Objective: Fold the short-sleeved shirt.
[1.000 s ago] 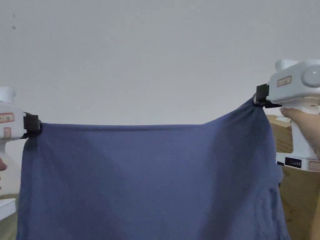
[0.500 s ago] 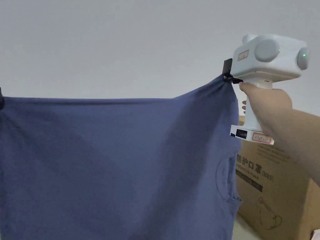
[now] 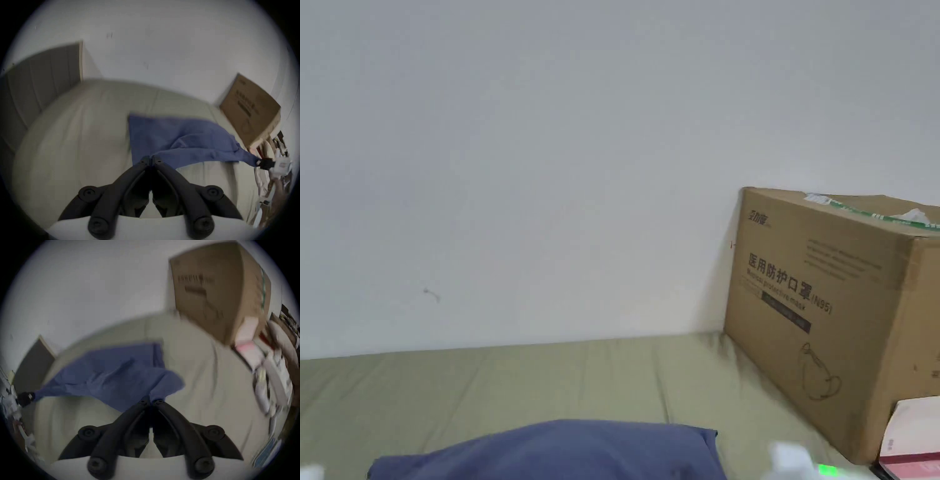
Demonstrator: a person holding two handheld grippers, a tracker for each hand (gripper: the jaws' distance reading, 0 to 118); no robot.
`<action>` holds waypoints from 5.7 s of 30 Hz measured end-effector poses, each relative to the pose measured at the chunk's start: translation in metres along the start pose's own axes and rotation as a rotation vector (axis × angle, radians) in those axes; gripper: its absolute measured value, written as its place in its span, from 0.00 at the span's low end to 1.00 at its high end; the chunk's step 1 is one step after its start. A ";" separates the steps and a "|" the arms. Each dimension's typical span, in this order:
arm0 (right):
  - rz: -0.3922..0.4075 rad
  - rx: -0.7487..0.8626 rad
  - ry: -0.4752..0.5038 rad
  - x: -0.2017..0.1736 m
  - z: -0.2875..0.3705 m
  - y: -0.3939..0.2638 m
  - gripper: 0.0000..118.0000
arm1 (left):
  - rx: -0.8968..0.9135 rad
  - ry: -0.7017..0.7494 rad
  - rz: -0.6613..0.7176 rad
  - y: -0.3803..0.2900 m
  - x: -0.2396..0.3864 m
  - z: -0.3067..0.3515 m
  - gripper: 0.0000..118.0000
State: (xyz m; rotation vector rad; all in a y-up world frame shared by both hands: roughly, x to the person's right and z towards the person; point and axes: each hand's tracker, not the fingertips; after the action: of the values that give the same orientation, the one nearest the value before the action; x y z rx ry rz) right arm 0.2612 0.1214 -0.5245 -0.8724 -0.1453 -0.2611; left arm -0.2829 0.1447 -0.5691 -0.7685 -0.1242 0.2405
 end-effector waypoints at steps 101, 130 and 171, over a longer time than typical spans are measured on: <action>0.277 -0.492 -0.076 0.073 0.146 -0.232 0.86 | -0.247 -0.037 -0.086 -0.182 -0.018 0.240 0.02; -0.045 -0.061 0.176 0.033 0.116 -0.034 0.04 | -0.340 -0.046 0.087 -0.064 -0.054 0.107 0.02; -0.153 0.160 0.485 -0.033 0.202 -0.156 0.00 | -0.388 0.135 0.009 -0.124 -0.058 0.066 0.94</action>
State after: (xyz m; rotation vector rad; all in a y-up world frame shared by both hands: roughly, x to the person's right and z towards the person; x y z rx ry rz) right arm 0.1811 0.1866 -0.2889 -0.6194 0.2176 -0.5880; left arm -0.3311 0.0881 -0.4370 -1.1684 -0.0393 0.1743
